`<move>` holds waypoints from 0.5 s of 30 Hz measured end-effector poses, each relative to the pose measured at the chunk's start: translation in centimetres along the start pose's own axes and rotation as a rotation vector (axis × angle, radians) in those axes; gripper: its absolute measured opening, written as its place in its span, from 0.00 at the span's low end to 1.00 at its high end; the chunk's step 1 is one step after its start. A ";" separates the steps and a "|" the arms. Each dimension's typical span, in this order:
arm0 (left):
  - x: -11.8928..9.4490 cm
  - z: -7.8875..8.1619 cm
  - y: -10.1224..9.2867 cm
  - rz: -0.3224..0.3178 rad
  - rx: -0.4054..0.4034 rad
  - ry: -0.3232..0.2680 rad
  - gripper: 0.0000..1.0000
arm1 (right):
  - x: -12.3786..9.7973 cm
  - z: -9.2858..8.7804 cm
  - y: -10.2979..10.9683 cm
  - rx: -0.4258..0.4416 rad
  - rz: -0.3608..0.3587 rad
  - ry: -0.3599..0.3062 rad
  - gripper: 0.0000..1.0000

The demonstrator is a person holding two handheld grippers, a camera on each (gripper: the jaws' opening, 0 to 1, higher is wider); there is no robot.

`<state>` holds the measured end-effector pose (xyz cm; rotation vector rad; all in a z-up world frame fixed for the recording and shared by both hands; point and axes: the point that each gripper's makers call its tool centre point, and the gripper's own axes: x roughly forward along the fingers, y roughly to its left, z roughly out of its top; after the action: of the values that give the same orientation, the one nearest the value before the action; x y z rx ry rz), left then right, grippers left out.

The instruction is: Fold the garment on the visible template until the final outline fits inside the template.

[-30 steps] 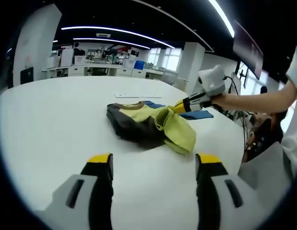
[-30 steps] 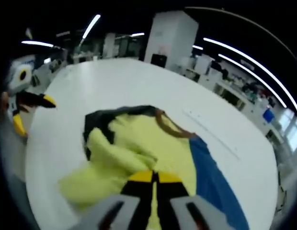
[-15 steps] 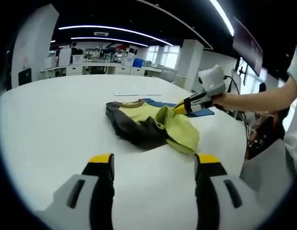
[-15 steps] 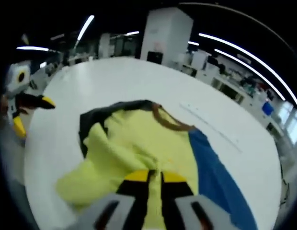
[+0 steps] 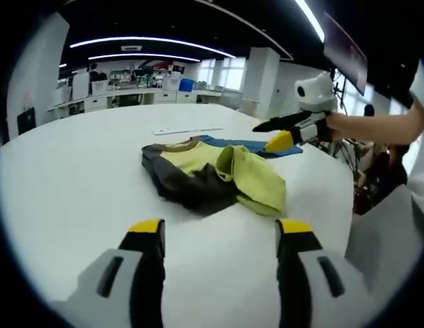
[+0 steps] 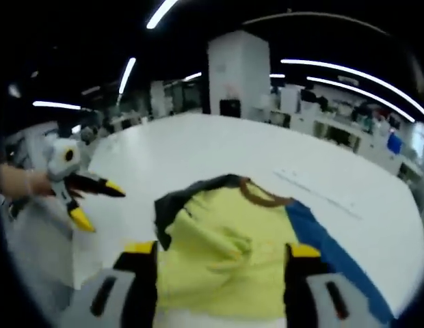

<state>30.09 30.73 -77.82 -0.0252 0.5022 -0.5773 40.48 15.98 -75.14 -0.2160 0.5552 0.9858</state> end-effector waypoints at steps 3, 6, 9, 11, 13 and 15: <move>0.8 -0.1 0.1 -0.001 0.044 0.024 0.58 | -0.8 0.3 1.2 0.005 0.026 -0.031 0.99; 1.5 -0.3 0.4 -0.013 0.060 0.035 0.58 | -1.5 0.4 2.1 0.019 0.052 -0.050 0.99; 2.1 -0.2 1.3 -0.019 0.078 0.049 0.56 | -2.2 0.1 2.3 0.028 0.056 -0.047 0.99; 2.6 -0.4 1.4 -0.029 0.105 0.068 0.56 | -2.7 0.0 2.5 0.029 0.059 -0.049 0.99; 3.1 -0.6 1.5 -0.030 0.139 0.082 0.54 | -3.1 -0.4 2.3 0.028 0.049 -0.040 0.99; 3.6 -0.5 2.4 0.013 0.192 0.083 0.47 | -3.6 -0.5 2.3 0.048 0.043 -0.053 0.99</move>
<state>33.73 30.90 -80.25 0.1852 0.5252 -0.6138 36.87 14.36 -73.43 -0.1356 0.5361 1.0157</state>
